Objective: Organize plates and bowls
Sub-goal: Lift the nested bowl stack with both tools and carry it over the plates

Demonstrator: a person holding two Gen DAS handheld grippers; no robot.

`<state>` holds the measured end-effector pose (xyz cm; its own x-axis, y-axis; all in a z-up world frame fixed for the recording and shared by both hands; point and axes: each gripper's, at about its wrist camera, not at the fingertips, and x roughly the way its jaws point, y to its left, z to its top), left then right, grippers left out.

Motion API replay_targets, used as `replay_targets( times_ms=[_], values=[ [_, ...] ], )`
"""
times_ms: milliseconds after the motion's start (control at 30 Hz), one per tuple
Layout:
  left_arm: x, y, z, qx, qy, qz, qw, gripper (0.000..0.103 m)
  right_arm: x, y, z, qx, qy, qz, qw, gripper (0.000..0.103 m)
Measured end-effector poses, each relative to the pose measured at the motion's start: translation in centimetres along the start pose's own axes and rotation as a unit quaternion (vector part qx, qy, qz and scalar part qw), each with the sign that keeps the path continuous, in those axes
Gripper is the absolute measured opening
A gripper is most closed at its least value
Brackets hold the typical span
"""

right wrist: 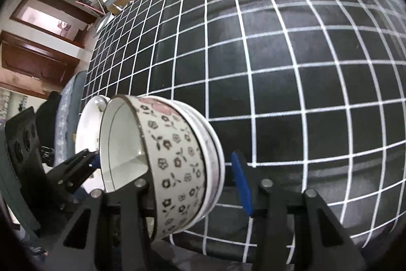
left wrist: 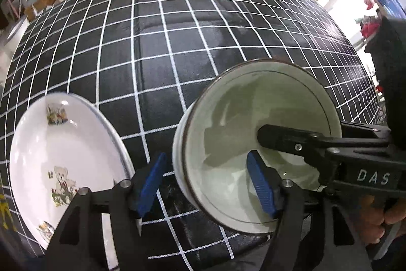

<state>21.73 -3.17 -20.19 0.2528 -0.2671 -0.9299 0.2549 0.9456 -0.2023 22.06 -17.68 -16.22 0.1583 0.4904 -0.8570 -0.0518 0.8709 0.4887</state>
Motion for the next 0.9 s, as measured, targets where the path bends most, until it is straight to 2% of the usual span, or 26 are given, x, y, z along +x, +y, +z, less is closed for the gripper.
replay_targets(
  times_ms=[100, 200, 333, 733, 900],
  values=[
    [0.1, -0.3, 0.5, -0.009, 0.003, -0.018, 0.9998, 0.060, 0.0, 0.1, 0.1, 0.000, 0.000, -0.002, 1.000, 0.050],
    [0.0, -0.5, 0.6, -0.009, 0.000, -0.013, 0.9999, 0.059, 0.1, 0.4, 0.0, -0.007, 0.004, -0.006, 1.000, 0.047],
    [0.0, -0.6, 1.1, -0.014, 0.007, -0.016, 0.9997, 0.053, 0.1, 1.2, -0.1, -0.010, 0.005, -0.027, 1.000, 0.048],
    [-0.9, 0.4, 0.6, -0.054, 0.018, -0.009, 0.9983, 0.052, 0.0, 1.8, 0.6, 0.026, 0.021, -0.043, 0.999, 0.048],
    [-2.6, 0.5, 0.6, -0.058, 0.008, -0.006, 0.9982, 0.052, -1.1, 3.3, 1.0, 0.014, 0.013, -0.047, 0.999, 0.048]
  ],
)
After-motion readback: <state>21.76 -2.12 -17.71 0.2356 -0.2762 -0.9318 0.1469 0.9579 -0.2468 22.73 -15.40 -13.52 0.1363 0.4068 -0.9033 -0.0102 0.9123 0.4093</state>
